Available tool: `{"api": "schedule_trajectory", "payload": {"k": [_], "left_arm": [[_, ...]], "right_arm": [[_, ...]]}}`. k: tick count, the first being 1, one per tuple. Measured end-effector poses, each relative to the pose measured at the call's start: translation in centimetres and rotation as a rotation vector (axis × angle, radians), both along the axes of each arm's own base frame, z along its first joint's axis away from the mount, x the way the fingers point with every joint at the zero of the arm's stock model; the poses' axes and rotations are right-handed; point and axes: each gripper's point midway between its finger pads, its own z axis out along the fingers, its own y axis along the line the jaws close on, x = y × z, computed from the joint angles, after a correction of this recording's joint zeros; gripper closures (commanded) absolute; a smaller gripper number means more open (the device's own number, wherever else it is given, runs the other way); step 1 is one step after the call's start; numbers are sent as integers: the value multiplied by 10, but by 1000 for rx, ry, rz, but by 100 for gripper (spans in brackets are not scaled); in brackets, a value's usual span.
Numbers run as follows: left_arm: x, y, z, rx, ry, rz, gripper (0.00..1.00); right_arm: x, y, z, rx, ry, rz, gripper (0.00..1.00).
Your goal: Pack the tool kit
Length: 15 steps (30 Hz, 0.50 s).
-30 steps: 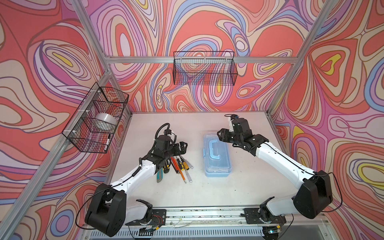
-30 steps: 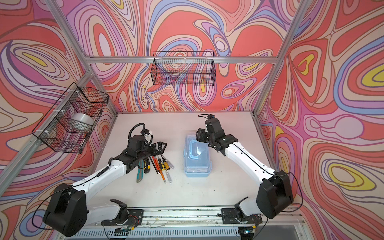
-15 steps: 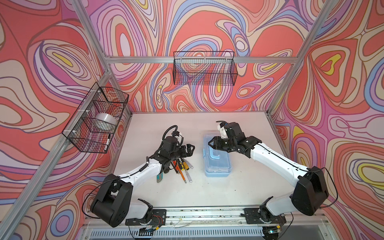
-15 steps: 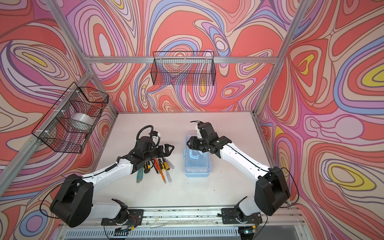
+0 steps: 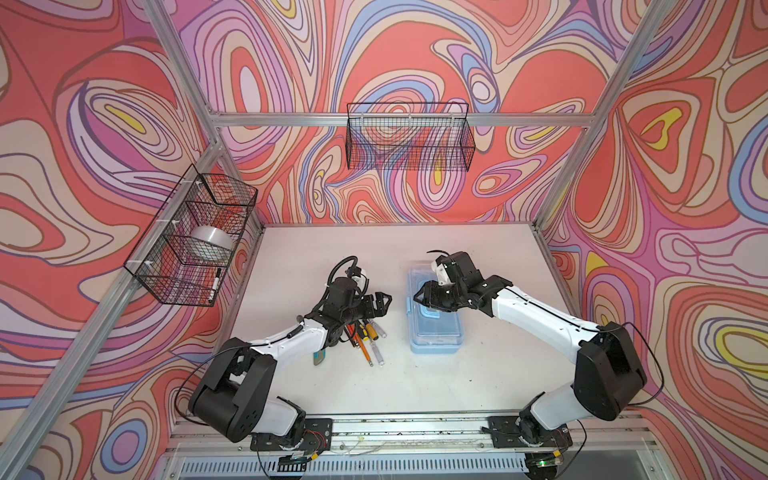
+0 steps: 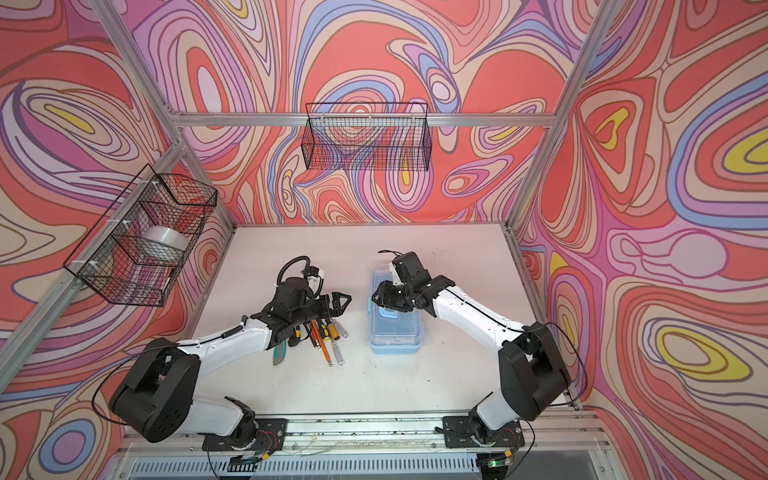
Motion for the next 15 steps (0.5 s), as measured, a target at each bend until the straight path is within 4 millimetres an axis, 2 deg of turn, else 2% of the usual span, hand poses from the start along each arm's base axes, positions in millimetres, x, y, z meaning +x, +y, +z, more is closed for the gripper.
{"api": "schedule_trajectory", "payload": {"k": [4, 9, 15], "left_arm": [[-1, -6, -7, -28, 19, -12, 8], [-4, -15, -5, -50, 12, -35, 8], [-8, -26, -11, -38, 22, -68, 8]], "right_arm": [[0, 8, 0, 65, -12, 16, 48], [-1, 20, 4, 183, -32, 40, 48], [-4, 26, 9, 277, -56, 73, 48]]}}
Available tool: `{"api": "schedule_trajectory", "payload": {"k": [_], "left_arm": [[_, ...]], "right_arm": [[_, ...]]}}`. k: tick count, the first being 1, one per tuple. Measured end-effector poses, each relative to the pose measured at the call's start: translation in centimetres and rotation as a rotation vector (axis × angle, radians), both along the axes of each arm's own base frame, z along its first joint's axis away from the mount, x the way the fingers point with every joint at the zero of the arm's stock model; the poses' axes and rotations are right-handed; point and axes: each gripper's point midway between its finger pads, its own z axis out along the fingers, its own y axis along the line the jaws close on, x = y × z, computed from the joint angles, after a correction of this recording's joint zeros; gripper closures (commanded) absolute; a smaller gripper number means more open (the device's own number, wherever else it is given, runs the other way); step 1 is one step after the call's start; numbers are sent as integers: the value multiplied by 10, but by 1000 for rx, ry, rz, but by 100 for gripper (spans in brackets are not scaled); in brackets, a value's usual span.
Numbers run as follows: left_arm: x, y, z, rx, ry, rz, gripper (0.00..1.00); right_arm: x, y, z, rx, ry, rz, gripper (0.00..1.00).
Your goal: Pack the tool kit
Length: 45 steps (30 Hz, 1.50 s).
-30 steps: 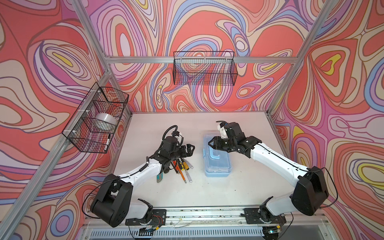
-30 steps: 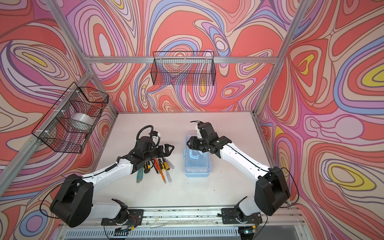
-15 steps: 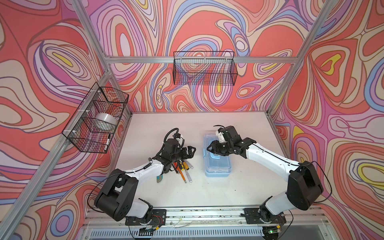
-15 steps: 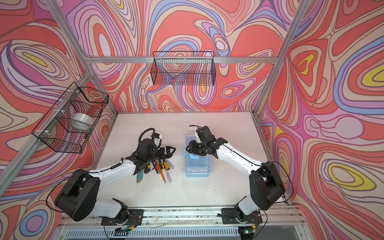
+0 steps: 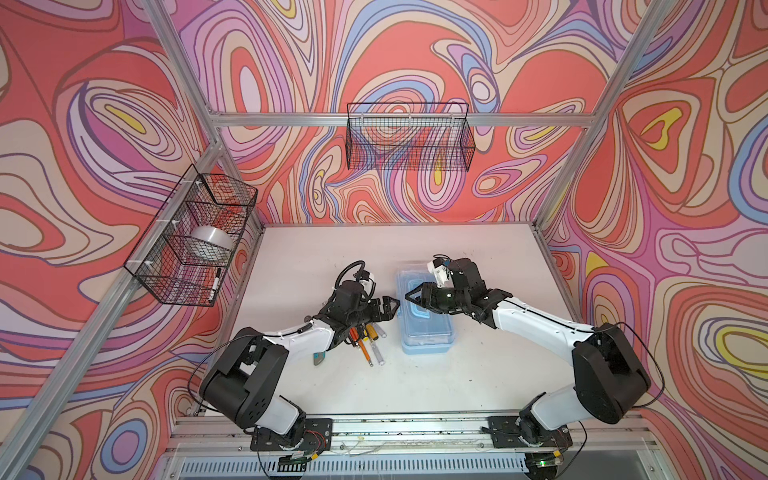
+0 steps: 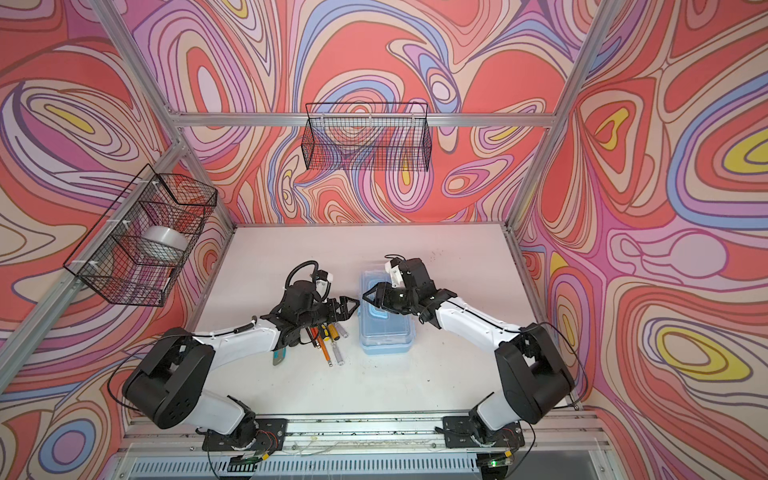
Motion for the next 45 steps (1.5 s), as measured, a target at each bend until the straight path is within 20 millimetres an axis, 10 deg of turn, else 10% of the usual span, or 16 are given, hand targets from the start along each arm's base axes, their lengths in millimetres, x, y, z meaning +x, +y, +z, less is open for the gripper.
{"api": "schedule_trajectory", "payload": {"k": [26, 32, 37, 45], "left_arm": [[16, -2, -13, 58, 20, 10, 8], [16, -2, -13, 57, 20, 9, 8], [14, -5, -5, 33, 15, 0, 8], [0, -31, 42, -137, -53, -77, 8]], "right_arm": [[9, 8, 4, 188, 1, 55, 55], [9, 5, 3, 206, -10, 37, 69], [9, -3, -1, 193, 29, -6, 100], [8, -29, 10, 327, 20, 10, 100]]}}
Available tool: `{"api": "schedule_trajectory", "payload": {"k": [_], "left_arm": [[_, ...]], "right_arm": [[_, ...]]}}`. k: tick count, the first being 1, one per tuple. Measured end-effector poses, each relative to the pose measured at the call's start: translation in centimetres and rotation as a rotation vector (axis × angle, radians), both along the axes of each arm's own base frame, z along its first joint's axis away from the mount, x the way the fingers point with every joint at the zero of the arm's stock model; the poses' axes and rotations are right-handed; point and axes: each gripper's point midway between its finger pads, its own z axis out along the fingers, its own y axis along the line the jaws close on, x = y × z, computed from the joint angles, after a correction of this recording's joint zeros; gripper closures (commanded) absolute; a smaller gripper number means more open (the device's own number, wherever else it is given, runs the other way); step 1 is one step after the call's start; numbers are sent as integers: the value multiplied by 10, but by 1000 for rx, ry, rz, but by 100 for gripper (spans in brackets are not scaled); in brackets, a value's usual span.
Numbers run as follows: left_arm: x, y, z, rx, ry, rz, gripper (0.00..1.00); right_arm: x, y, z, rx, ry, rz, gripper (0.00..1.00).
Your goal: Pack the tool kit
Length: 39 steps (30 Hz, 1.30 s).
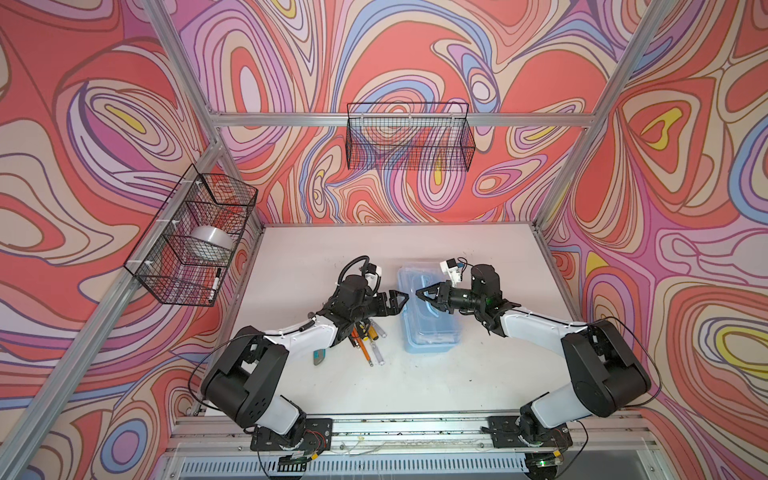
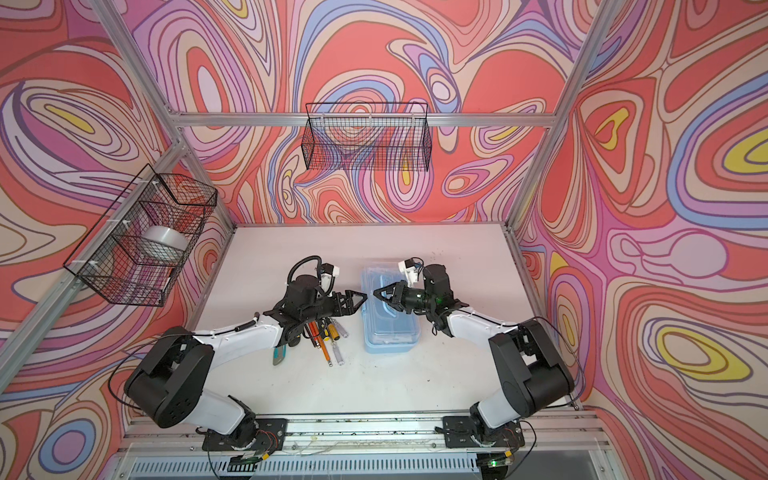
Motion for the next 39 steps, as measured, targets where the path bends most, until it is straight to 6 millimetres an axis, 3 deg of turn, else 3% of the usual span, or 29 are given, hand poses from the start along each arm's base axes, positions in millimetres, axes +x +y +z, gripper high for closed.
{"api": "schedule_trajectory", "payload": {"k": [4, 13, 26, 39], "left_arm": [[-9, -7, 10, -75, -2, -31, 9], [-22, -9, 7, -197, 36, -41, 11], [-9, -25, -27, -405, 148, -44, 19], [-12, -29, -3, -471, 133, -86, 20]], "right_arm": [[-1, -8, 4, 45, -6, 8, 100], [2, -24, 7, 120, 0, 6, 100], [4, -26, 7, 145, 17, 12, 100], [5, -26, 4, 134, 17, 21, 100]]}}
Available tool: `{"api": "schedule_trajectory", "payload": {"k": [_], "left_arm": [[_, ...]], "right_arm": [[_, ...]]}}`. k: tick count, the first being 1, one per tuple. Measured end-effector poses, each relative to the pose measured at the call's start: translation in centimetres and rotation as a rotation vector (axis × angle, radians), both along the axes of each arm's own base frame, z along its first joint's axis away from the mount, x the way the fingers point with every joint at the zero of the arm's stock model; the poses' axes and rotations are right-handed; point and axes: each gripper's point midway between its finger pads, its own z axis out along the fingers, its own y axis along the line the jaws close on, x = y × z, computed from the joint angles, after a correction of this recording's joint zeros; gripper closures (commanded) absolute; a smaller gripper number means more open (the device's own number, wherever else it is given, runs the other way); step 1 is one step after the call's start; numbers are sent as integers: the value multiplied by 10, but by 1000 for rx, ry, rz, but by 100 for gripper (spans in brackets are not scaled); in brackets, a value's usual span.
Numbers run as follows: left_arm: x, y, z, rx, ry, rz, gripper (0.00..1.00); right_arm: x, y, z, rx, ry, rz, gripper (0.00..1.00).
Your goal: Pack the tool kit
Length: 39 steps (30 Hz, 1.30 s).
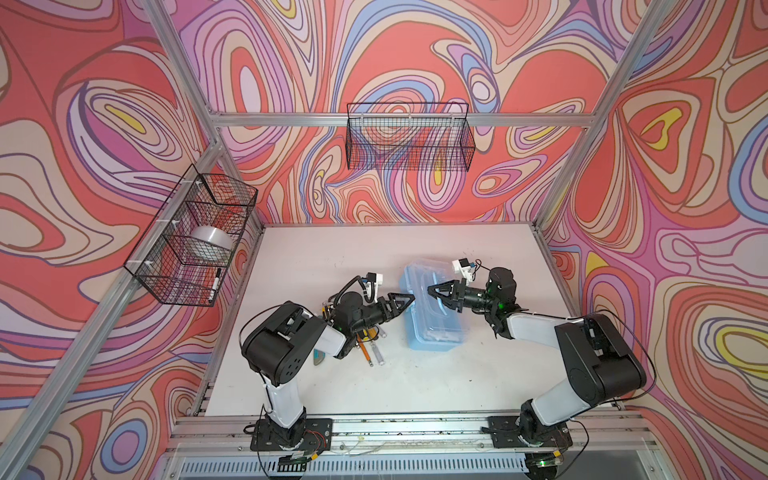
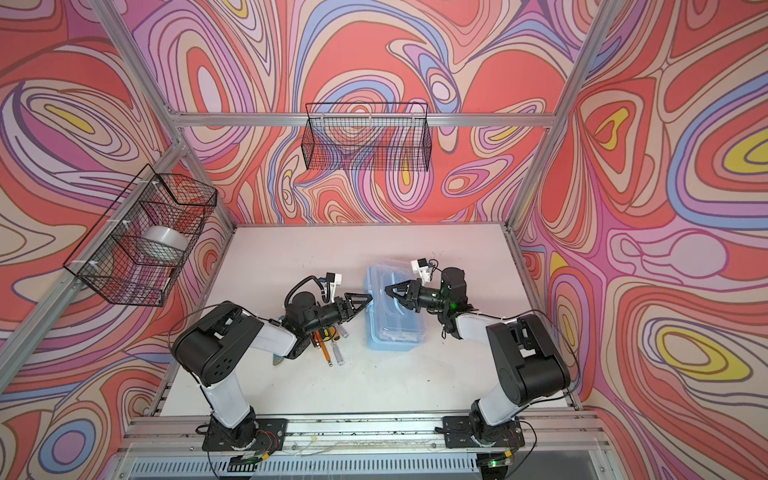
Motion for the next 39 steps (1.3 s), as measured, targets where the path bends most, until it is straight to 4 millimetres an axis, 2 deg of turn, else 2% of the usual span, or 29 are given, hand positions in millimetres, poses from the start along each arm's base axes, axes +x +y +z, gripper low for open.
{"api": "schedule_trajectory", "payload": {"k": [11, 16, 19, 23, 26, 30, 33, 39], "left_arm": [[5, 12, 20, -45, 50, -8, 19], [-2, 13, 76, -134, -85, -42, 19], [-4, 14, 89, -157, -128, -50, 20], [2, 22, 78, -144, -109, -30, 20], [10, 32, 56, -118, -58, 3, 20], [13, 34, 26, -83, 8, 10, 20], [13, 33, 19, -73, 20, 6, 20], [16, 23, 17, -74, 19, -32, 21]], "right_arm": [[11, 0, -7, -21, -5, -7, 100], [14, 5, -9, -21, -10, 4, 100], [16, 6, -9, -14, -12, 5, 100], [18, 4, -9, -2, -14, 5, 100], [19, 1, -9, 17, -12, 8, 100], [20, -4, -8, 47, -10, 13, 100], [19, -6, -8, 58, -10, 16, 100], [19, -6, -8, 61, -10, 19, 100]]}}
